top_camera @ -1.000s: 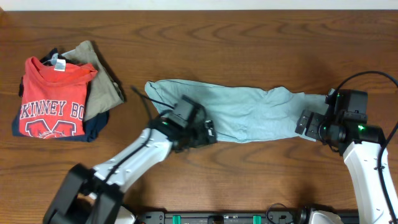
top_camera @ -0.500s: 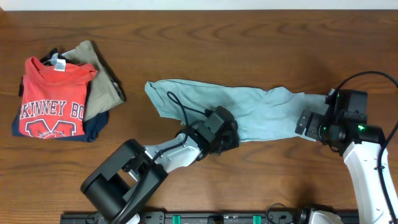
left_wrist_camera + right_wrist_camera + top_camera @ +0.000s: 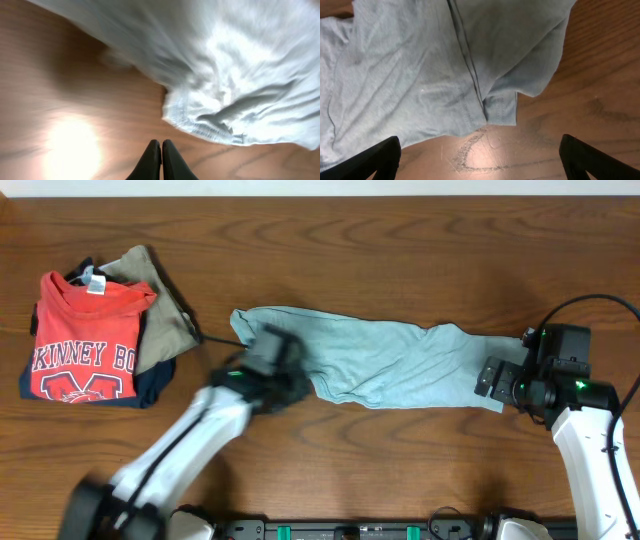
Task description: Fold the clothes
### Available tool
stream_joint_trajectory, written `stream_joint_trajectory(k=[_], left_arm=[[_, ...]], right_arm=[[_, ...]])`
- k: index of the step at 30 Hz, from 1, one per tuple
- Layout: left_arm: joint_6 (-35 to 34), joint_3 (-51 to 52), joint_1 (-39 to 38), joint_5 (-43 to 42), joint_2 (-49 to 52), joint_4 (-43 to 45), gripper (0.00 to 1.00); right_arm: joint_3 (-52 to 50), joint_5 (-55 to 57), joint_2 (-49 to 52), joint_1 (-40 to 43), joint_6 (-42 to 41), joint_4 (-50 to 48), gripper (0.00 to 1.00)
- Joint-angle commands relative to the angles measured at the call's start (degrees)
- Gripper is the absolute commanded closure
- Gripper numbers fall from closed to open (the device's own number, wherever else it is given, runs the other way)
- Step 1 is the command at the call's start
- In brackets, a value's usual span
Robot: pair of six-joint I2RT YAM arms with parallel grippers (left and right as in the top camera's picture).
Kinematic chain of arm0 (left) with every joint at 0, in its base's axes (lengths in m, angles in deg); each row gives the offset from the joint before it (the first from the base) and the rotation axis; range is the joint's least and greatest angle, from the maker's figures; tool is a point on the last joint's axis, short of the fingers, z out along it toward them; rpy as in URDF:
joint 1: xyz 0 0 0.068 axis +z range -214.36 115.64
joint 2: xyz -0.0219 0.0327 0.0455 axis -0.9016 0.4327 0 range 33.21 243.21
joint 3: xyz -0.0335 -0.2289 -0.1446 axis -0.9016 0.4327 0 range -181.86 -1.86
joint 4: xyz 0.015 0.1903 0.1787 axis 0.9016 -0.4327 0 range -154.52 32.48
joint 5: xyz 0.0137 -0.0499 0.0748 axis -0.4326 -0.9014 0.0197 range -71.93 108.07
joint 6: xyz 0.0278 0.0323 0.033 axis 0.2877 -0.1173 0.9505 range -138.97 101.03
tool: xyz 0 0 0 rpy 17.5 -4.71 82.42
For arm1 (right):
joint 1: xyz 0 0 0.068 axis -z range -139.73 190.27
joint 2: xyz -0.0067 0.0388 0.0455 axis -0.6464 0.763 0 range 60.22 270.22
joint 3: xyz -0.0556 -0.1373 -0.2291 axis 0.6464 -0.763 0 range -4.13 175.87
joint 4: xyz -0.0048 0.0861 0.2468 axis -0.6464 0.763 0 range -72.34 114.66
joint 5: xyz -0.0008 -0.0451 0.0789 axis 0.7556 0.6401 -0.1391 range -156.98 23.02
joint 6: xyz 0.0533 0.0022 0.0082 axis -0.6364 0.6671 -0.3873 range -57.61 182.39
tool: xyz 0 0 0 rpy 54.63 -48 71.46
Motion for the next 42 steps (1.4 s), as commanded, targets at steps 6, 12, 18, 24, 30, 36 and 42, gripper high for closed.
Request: stream_joint_trajectory(k=[6,12,18,24,30,36,42], left_arm=[[1.25,0.15,5.57,-1.49,-8.26,-5.05,0.93],[-3.8,0.15,-2.19,-1.44,-2.23,-1.53,0.53],[-9.7,0.15,-12.24,-1.44,7.02,7.06,0.47],[-14.36,0.15,-20.65,-1.42,16.61,21.27,0.43],[-16.26,0.15,-24.44,0.17,25.73,34.88,0.43],[-13.64,0.15,-21.62,4.33,27.93,36.65,0.94],[-8.81,0.15,-14.21,3.74,20.15,23.17,0.94]], right_arm=[[0.96,0.81,0.61,0.31,-0.7,0.02,0.01],[0.96,0.72,0.61,0.31,-0.68,0.48,0.01],[0.96,0.72,0.61,0.31,-0.68,0.68,0.01],[0.96,0.72,0.61,0.31,-0.68,0.68,0.01],[0.96,0.72,0.61,0.31,-0.68,0.7,0.01],[0.96,0.74,0.61,0.31,-0.66,0.72,0.01],[0.96,0.81,0.61,0.31,-0.66,0.63,0.01]])
